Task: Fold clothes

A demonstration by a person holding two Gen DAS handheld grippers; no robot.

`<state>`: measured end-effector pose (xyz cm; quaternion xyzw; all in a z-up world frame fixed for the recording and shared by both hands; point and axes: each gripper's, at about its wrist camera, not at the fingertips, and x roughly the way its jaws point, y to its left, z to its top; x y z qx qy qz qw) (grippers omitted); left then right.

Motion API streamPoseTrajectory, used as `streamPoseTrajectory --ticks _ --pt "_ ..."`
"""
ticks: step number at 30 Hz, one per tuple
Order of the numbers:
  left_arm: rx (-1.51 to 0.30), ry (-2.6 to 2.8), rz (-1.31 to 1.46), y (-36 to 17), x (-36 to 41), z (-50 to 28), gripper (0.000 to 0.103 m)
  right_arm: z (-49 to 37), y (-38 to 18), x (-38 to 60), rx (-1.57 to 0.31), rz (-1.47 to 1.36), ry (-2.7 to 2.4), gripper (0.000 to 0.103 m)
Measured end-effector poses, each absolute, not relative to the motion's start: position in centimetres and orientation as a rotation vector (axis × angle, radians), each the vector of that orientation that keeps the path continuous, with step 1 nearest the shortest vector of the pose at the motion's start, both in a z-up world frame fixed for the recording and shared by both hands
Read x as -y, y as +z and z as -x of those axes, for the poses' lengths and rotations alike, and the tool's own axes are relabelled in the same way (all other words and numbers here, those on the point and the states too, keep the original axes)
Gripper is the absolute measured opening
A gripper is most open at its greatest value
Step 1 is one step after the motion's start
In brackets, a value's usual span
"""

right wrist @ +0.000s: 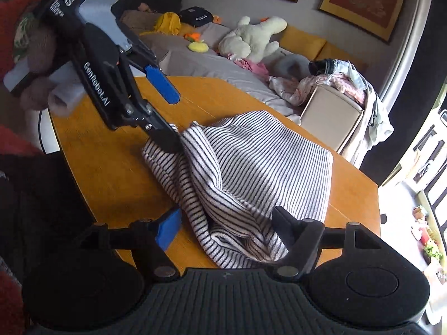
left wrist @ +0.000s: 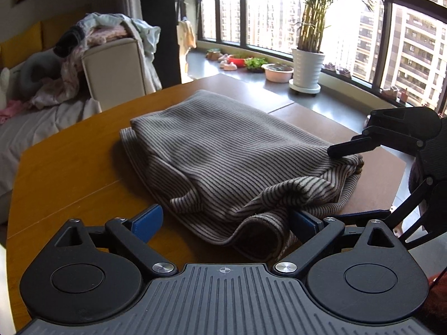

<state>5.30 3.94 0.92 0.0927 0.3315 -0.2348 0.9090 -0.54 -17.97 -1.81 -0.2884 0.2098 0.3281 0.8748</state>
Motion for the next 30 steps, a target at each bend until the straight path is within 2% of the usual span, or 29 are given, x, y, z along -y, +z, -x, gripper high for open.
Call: streamPoseTrajectory --ticks 1,3,9,12,13,24,30 --pt "-0.688 -0.482 -0.18 1.0 -4.0 -5.4 0.099 0.7 -2.1 17.8 -0.428 0.626 0.684 0.081" --pt "-0.694 -0.476 -0.157 1.1 -4.2 -5.7 0.099 1.0 -2.7 17.2 -0.407 0.69 0.676 0.082" --pt "-0.699 -0.448 -0.131 1.3 -4.5 -6.2 0.099 0.7 -3.5 16.1 -0.367 0.722 0.627 0.082" --pt "-0.705 -0.441 -0.122 1.3 -4.7 -6.2 0.099 -0.4 -3.0 16.8 -0.428 0.627 0.64 0.061" --pt "-0.702 -0.442 -0.122 1.4 -4.7 -6.2 0.099 -0.8 -2.8 17.0 -0.448 0.595 0.644 0.058" --pt "-0.646 -0.63 -0.205 2.5 -4.4 -3.2 0.102 -4.7 -1.0 19.3 -0.649 0.258 0.676 0.057" --pt "-0.707 -0.584 -0.288 0.0 -2.3 -3.9 0.102 -2.8 -1.8 18.3 -0.562 0.401 0.664 0.059"
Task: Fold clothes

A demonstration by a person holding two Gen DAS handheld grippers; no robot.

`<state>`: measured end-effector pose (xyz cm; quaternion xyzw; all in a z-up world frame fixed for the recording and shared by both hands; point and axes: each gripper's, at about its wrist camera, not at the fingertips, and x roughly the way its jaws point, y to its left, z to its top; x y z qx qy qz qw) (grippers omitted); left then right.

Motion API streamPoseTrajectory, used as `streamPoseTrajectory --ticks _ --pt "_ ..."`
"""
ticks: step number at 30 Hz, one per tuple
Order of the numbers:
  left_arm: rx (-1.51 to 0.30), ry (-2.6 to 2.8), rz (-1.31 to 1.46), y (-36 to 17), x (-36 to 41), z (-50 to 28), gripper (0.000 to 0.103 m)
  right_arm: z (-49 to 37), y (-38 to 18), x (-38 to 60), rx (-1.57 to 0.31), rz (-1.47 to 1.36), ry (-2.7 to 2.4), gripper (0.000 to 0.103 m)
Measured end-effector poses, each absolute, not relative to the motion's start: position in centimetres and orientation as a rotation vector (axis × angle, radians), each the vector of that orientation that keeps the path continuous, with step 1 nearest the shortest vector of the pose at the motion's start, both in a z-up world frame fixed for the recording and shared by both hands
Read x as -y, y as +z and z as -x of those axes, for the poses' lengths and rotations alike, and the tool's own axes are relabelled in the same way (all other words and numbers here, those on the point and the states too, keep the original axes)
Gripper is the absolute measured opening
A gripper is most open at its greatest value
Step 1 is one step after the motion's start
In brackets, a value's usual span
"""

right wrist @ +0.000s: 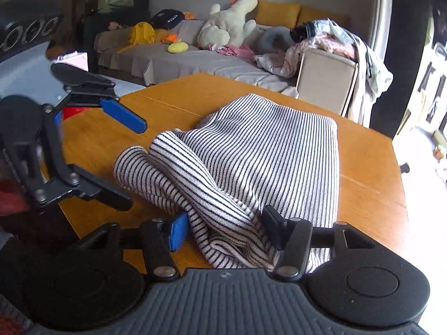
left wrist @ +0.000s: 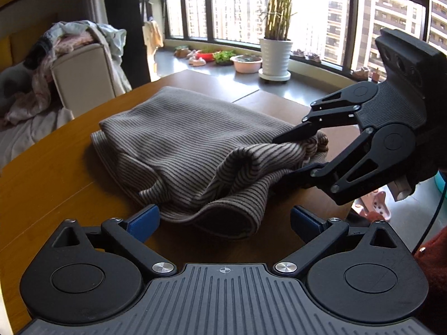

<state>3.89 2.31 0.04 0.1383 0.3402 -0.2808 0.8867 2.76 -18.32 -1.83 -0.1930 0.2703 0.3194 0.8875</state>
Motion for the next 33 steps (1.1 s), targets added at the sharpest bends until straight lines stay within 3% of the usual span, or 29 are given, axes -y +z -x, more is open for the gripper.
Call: streamPoseTrajectory --ticks 4,7,8,10,12,22,24,26,33 --pt "-0.737 -0.51 -0.225 -0.1 -2.7 -5.6 0.102 -0.6 -3.0 16.6 -0.452 0.601 0.66 0.075" --pt "-0.747 -0.504 -0.149 0.5 -3.4 -6.4 0.102 -0.5 -3.8 16.2 -0.399 0.65 0.619 0.075" --pt "-0.747 -0.502 -0.137 0.6 -3.4 -6.5 0.102 -0.6 -3.9 16.1 -0.393 0.652 0.599 0.074" --pt "-0.744 -0.498 -0.127 0.7 -3.5 -6.6 0.102 -0.8 -3.6 16.1 -0.379 0.653 0.591 0.047" --pt "-0.738 -0.497 -0.121 0.8 -3.6 -6.6 0.102 -0.7 -2.7 16.1 -0.362 0.646 0.598 0.039" --pt "-0.635 -0.443 0.077 4.1 -8.7 -7.3 0.102 -1.7 -0.6 16.6 -0.472 0.627 0.655 0.031" --pt "-0.645 -0.416 0.124 3.9 -9.5 -9.3 0.094 -1.5 0.9 16.6 -0.495 0.643 0.69 0.03" --pt "-0.675 -0.436 0.145 3.4 -9.2 -11.6 0.062 -3.4 2.0 16.4 -0.521 0.638 0.72 0.03" --pt "-0.801 -0.533 0.149 -0.6 -6.8 -17.7 0.059 -12.2 5.6 15.0 -0.613 0.599 0.82 0.03"
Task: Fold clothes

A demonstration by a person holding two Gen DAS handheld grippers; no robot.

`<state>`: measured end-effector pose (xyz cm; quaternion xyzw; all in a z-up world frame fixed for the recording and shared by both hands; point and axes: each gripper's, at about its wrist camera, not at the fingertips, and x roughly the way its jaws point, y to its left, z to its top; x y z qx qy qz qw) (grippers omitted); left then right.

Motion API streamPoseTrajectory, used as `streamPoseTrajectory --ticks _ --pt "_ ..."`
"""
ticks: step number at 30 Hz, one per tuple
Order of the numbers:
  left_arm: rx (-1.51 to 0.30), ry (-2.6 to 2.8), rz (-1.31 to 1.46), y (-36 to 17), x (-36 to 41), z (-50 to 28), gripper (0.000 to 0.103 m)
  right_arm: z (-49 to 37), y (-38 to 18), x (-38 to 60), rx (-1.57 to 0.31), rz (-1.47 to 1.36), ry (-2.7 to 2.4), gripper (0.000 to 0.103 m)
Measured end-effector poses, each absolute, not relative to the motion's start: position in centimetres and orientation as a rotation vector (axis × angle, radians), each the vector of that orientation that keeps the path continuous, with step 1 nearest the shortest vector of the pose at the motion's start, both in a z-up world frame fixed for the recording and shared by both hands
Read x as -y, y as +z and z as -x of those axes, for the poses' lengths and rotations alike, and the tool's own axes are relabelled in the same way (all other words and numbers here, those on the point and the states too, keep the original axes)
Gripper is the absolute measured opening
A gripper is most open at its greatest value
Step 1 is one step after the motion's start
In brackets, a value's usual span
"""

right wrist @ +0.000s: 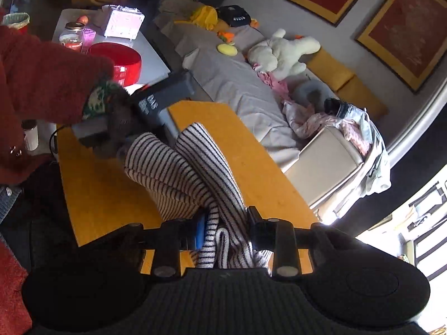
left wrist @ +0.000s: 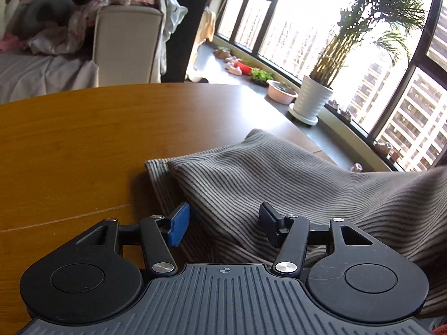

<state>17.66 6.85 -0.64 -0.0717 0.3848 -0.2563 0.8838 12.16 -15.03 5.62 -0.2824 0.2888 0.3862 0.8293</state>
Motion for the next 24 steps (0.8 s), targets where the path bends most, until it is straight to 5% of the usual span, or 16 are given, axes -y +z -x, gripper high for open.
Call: streamPoseTrajectory --ticks 6,13,24 --pt "-0.841 -0.551 0.173 -2.0 -7.6 -18.6 0.058 -19.6 8.7 13.9 -0.692 0.564 0.904 0.031" --pt "-0.833 -0.496 0.189 -1.4 -9.1 -18.7 0.057 -24.1 2.2 13.2 -0.757 0.464 0.885 0.041" --pt "-0.609 -0.601 0.157 6.1 -8.9 -15.4 0.066 -25.6 1.9 16.1 -0.738 0.267 0.848 0.056"
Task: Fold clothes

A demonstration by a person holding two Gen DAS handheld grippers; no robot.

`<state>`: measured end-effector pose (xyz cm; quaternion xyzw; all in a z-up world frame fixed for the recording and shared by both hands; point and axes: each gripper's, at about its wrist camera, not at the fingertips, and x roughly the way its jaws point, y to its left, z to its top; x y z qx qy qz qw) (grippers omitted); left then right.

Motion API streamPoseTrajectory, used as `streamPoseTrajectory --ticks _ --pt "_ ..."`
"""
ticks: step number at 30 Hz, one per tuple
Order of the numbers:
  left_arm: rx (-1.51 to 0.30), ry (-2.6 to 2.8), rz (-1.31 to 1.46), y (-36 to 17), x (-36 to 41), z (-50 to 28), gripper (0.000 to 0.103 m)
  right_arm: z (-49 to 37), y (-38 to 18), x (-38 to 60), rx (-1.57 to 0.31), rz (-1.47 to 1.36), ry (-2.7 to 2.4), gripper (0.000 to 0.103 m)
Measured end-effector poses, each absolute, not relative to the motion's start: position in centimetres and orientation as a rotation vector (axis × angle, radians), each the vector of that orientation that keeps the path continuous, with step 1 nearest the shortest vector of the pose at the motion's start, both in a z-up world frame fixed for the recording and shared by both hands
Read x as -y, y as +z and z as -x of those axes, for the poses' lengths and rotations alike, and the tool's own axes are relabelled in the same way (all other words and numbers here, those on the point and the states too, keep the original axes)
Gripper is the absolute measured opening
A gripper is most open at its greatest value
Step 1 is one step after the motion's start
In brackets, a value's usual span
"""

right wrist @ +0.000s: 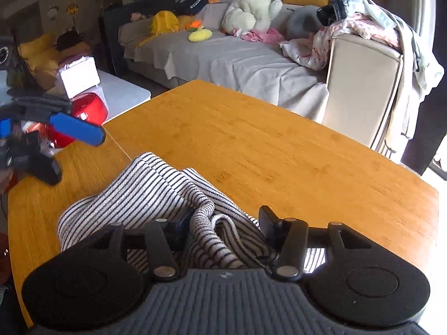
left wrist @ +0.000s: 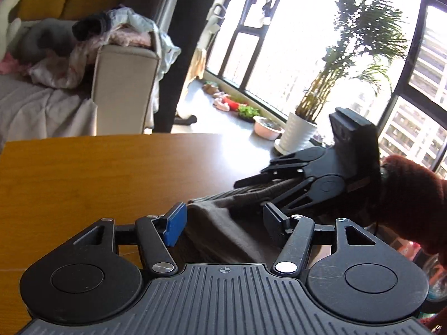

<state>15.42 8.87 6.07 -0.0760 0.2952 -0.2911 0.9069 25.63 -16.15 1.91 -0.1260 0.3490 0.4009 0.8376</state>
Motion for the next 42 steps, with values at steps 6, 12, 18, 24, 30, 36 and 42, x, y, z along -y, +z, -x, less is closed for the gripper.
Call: streamPoseTrajectory --ticks 6,12,18,24,30,36,42 --pt "-0.699 -0.59 0.013 3.0 -3.9 -17.4 0.065 -23.2 6.7 20.2 -0.54 0.128 0.712 0.038" --pt "-0.749 -0.555 0.019 1.0 -3.4 -19.3 0.066 -20.2 6.8 21.2 -0.515 0.132 0.706 0.028" --pt "-0.745 -0.534 -0.026 1.0 -3.3 -19.7 0.066 -23.4 0.7 20.8 -0.595 0.144 0.536 0.032" --pt "-0.619 -0.565 -0.117 4.7 -3.0 -18.7 0.078 -22.1 2.2 21.3 -0.584 0.135 0.523 0.04" --pt "-0.679 -0.573 -0.176 2.2 -1.3 -23.7 0.083 -17.0 3.6 26.5 -0.671 -0.201 0.506 0.08" --pt "-0.779 -0.614 0.029 -1.1 -3.7 -26.7 0.094 -14.3 -1.4 28.0 -0.907 -0.527 0.565 0.08" --pt "-0.837 -0.562 0.092 -1.3 -4.8 -26.9 0.093 -17.8 -4.8 27.5 -0.984 -0.746 0.539 0.059"
